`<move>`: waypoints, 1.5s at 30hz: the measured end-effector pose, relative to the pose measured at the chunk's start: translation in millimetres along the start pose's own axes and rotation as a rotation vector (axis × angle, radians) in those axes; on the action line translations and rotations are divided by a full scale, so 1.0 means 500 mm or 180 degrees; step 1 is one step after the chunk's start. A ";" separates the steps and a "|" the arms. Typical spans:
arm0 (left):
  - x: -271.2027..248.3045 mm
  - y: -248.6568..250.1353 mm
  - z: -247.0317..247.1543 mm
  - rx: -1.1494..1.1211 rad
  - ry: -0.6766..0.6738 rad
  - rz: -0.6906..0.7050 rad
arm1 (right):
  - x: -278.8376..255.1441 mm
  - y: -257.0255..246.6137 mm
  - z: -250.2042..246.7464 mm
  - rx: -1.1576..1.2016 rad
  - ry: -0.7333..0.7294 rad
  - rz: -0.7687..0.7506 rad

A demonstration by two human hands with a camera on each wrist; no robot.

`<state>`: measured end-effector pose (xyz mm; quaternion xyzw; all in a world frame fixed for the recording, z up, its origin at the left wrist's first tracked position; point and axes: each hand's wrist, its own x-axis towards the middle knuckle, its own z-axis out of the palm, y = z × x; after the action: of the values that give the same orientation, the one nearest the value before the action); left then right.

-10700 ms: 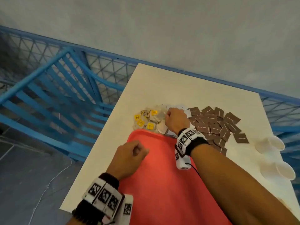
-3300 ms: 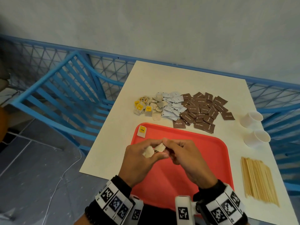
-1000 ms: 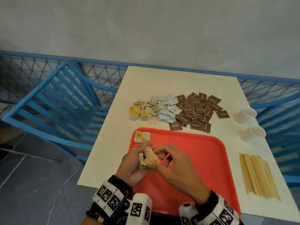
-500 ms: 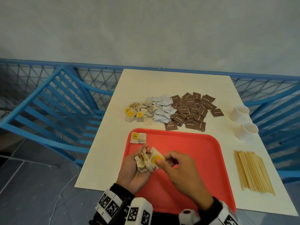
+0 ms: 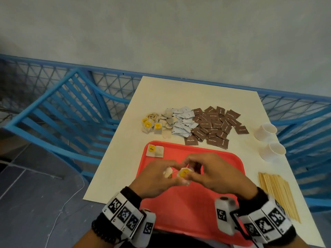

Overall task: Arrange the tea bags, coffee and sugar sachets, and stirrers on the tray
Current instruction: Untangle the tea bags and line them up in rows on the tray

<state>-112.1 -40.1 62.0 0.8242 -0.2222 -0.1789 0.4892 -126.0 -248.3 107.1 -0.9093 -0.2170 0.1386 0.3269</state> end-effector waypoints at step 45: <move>0.116 -0.275 -0.024 0.1922 -0.0236 -0.1967 | 0.276 0.208 0.274 -0.0832 0.0520 0.1195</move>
<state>-30.9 -4.7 -58.7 0.9512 -0.0249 -0.2734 0.1412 -28.8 -180.2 -78.7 -0.9764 -0.0331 0.0937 0.1915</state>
